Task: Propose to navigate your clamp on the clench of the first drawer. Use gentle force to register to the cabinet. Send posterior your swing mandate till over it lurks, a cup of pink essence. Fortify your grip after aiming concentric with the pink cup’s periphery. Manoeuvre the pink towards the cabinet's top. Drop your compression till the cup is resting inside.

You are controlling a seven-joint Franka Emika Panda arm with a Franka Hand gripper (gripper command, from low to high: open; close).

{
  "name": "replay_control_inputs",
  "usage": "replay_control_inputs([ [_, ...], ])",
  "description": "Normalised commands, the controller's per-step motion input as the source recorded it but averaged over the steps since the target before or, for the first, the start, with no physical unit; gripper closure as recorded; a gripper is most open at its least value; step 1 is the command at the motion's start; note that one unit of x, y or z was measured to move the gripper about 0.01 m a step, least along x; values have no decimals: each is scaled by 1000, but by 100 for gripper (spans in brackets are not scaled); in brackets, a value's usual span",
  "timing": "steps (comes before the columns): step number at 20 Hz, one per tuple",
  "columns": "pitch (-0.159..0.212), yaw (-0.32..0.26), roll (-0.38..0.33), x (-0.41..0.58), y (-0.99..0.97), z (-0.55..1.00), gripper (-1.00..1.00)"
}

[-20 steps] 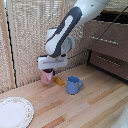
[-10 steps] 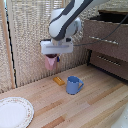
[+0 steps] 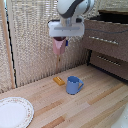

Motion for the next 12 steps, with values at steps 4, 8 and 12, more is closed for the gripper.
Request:
replay_control_inputs([
  [4, 51, -244, 5, 0, -196, 1000, 100],
  [8, 70, -217, 0, 44, -176, 1000, 100],
  [12, 79, -242, 0, 144, -241, 998, 100],
])
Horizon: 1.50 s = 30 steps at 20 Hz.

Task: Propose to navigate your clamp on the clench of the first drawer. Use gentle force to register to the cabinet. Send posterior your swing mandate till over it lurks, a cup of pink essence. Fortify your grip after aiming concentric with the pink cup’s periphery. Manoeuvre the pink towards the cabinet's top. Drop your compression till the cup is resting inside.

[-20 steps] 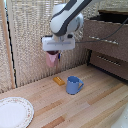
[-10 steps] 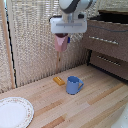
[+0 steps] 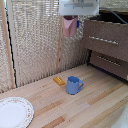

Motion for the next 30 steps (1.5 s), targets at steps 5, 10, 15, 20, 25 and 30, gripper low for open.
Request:
replay_control_inputs([
  [5, 63, -262, 0, 204, -225, 970, 100],
  [10, 86, -231, 0, 270, -337, 969, 100],
  [15, 91, -164, 2, 389, -501, 956, 100],
  [20, 84, -80, 44, 397, -707, 854, 100],
  [25, 79, -47, 57, 250, -849, 657, 100],
  [30, 117, -59, 51, 23, -889, 367, 100],
])
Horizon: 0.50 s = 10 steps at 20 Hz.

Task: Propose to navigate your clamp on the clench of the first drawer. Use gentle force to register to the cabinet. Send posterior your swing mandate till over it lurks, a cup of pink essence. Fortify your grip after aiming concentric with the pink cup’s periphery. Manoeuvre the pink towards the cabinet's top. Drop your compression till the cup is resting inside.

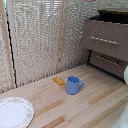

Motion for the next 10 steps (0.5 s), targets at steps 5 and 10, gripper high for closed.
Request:
replay_control_inputs([
  [5, 123, -56, 61, 0, -898, 150, 100],
  [10, 74, -29, 67, 42, -739, 0, 100],
])
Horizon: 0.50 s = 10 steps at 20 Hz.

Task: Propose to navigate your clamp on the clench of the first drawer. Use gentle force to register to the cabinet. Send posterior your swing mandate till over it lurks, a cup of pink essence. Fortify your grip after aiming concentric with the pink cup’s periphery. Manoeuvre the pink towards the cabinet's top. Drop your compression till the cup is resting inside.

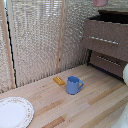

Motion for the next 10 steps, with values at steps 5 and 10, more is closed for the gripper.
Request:
replay_control_inputs([
  [5, 55, 0, 42, 127, -501, -21, 100],
  [10, 65, 28, 4, 0, -468, -171, 100],
])
